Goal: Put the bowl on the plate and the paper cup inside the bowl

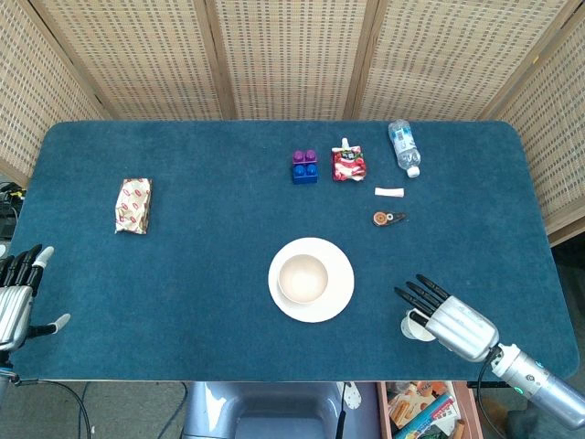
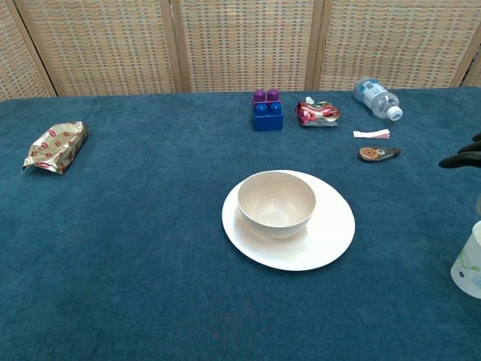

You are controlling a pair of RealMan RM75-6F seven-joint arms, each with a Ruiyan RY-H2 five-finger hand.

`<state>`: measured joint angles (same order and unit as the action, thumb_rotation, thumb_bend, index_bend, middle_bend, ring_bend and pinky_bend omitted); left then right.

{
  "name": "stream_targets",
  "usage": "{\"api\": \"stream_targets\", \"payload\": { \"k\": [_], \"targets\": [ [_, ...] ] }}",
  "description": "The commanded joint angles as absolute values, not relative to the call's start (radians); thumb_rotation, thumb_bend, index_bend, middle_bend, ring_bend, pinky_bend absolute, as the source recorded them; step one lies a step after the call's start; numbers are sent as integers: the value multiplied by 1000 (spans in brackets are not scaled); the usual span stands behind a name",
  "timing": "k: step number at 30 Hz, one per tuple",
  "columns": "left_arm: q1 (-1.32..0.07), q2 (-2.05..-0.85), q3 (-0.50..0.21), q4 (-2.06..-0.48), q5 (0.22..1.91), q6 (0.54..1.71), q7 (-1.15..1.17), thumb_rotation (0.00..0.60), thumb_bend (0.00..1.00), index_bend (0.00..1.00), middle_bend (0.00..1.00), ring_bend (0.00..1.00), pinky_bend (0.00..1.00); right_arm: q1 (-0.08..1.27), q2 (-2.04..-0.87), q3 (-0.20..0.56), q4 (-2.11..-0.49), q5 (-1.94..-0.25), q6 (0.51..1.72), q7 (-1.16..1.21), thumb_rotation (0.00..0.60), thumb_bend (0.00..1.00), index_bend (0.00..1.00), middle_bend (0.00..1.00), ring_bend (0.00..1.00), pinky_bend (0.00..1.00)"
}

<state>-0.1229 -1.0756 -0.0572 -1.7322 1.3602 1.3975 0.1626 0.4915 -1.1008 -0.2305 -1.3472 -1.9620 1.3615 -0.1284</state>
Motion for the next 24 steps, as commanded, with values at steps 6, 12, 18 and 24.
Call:
{"api": "stream_targets", "payload": {
  "k": [6,12,18,24],
  "targets": [
    [-125,-1075,-60,-1730,1352,1392,160,600,0,0,0,0,0,459,-1170,-248,-1233,-1997,1378,-70,600,156,332,0,0,0],
    [-126,-1075,-60,-1730,1350,1391,163,600,0,0,0,0,0,462,-1213,-242,-1182,-1992,1358,-32,600,157,339,0,0,0],
    [-127,-1076,-62,-1730,1344,1389,167,600,0,0,0,0,0,474,-1249,-230,-1146,-1986,1339,-11,600,228,418,0,0,0],
    [-129,-1078,-63,-1728,1339,1386,170,600,0,0,0,0,0,481,-1271,-226,-1120,-1984,1339,26,600,413,591,0,0,0]
  ]
}}
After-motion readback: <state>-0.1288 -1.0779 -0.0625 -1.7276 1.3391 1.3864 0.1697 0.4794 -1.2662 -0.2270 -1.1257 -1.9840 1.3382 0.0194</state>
